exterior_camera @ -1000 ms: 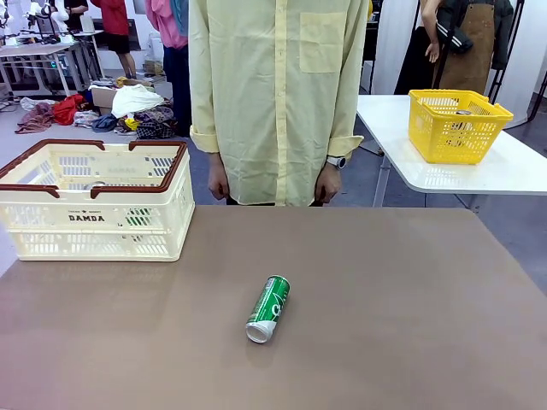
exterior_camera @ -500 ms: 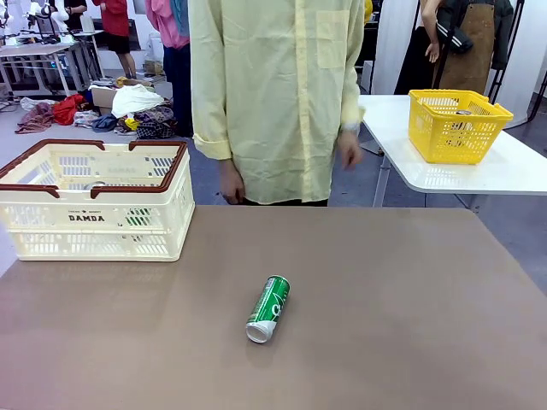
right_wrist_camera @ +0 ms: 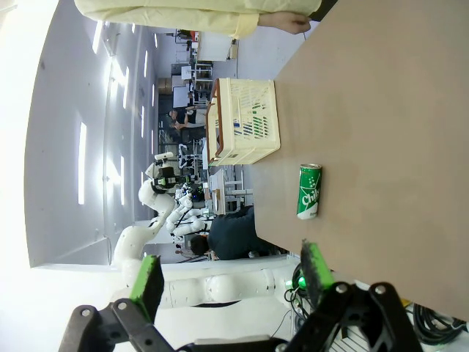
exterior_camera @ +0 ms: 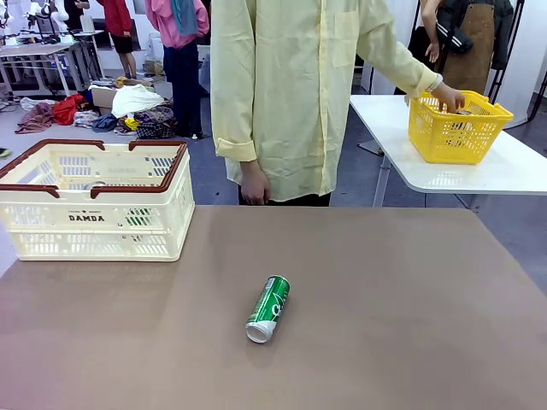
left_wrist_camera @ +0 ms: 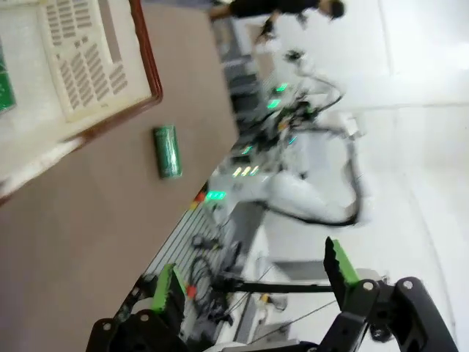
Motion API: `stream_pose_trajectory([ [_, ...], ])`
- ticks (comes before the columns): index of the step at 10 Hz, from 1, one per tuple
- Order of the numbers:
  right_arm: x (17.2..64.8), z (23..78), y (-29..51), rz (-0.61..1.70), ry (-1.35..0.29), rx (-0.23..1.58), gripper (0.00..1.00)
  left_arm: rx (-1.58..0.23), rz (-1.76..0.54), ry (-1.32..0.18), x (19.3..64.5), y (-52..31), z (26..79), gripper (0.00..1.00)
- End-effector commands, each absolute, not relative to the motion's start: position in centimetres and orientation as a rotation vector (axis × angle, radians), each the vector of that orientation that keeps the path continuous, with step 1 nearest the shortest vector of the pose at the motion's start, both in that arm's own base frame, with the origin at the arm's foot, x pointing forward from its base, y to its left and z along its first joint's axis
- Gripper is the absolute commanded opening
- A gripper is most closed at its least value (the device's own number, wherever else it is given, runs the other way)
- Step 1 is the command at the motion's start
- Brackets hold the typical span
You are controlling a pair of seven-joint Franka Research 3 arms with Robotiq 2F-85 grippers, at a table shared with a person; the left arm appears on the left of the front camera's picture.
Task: Place the drinks into the Shopping basket.
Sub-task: Pick up one drink and place it into the Shopping basket.
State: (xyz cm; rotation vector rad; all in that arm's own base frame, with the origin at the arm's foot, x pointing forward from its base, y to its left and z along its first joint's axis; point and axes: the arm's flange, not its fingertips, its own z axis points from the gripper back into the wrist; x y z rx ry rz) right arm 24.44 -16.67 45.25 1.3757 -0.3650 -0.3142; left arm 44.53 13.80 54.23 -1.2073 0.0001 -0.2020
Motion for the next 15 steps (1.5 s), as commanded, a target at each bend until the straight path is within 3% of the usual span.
stream_pose_trajectory([
  [1, 24.7, 45.9, -16.7, -0.329, -0.370, 1.399, 1.00, -0.935, -0.328, 0.131, 42.3, 1.1, 54.9, 1.00],
  [2, 24.7, 45.9, -16.7, -0.329, -0.370, 1.399, 1.00, -0.818, -0.398, 0.208, 41.0, -4.6, 53.9, 1.00],
  [4, 24.7, 45.9, -16.7, -0.329, -0.370, 1.399, 1.00, -0.578, -0.490, 0.222, 37.2, -13.4, 49.5, 1.00],
  [6, 24.7, 45.9, -16.7, -0.329, -0.370, 1.399, 1.00, -0.515, -0.564, 0.214, 33.9, -19.2, 44.9, 1.00],
  [7, 24.7, 45.9, -16.7, -0.329, -0.370, 1.399, 1.00, -0.466, -0.562, 0.104, 32.2, -22.0, 42.2, 1.00],
  [8, 24.7, 45.9, -16.7, -0.329, -0.370, 1.399, 1.00, -0.450, -0.545, -0.117, 31.3, -23.6, 40.1, 1.00],
  [9, 24.7, 45.9, -16.7, -0.329, -0.370, 1.399, 1.00, -0.486, -0.526, -0.336, 32.0, -23.9, 40.0, 1.00],
  [10, 24.7, 45.9, -16.7, -0.329, -0.370, 1.399, 1.00, -0.469, -0.591, 0.094, 32.0, -22.8, 41.8, 1.00],
  [12, 24.7, 45.9, -16.7, -0.329, -0.370, 1.399, 1.00, -0.469, -0.591, 0.094, 32.0, -22.8, 41.8, 1.00],
  [13, 24.7, 45.9, -16.7, -0.329, -0.370, 1.399, 1.00, -0.473, -0.564, -0.022, 31.6, -23.3, 40.7, 1.00],
  [15, 24.7, 45.9, -16.7, -0.329, -0.370, 1.399, 1.00, -0.544, -0.634, -0.205, 27.1, -15.4, 46.9, 1.00],
])
